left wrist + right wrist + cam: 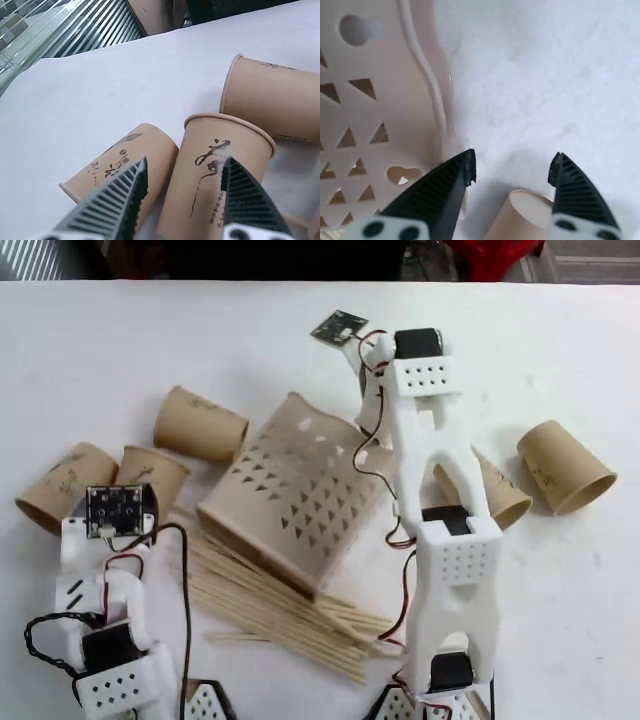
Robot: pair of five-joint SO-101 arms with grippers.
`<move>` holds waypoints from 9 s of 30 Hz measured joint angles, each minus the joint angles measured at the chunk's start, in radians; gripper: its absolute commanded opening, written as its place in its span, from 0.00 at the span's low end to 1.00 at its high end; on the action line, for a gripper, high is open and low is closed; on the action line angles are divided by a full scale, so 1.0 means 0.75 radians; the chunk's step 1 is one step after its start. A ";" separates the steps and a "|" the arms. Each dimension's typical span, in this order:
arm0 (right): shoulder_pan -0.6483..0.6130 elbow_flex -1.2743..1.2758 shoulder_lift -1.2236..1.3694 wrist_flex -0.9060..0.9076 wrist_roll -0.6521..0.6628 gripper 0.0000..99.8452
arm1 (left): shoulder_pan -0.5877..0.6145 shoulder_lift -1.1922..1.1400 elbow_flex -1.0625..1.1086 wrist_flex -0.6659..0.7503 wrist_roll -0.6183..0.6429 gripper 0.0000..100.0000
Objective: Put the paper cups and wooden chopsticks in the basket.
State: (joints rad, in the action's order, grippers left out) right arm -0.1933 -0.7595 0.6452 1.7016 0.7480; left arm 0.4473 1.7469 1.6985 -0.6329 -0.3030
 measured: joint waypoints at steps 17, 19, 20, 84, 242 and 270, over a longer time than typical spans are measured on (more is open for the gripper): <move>-0.059 0.282 -0.262 0.012 0.174 0.24 | 0.000 0.000 0.000 0.000 0.000 0.24; -0.070 0.342 -0.266 0.000 0.225 0.24 | 0.000 0.000 0.000 0.000 0.000 0.24; -0.070 0.358 -0.272 0.000 0.248 0.24 | 0.000 0.000 0.000 0.000 0.000 0.24; 0.106 -0.540 0.483 0.000 -0.113 0.02 | -0.004 0.000 0.000 -0.020 0.000 0.24; -0.366 2.152 -1.962 -0.970 -0.364 0.13 | -0.068 0.020 -0.002 -0.045 0.008 0.24; -0.679 2.494 -2.042 -1.043 0.231 0.10 | -0.074 0.020 -0.002 -0.055 0.008 0.24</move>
State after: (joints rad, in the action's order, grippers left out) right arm -0.7027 1.1109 -0.8861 0.9191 0.9214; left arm 0.3920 1.7622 1.6970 -0.6743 -0.2969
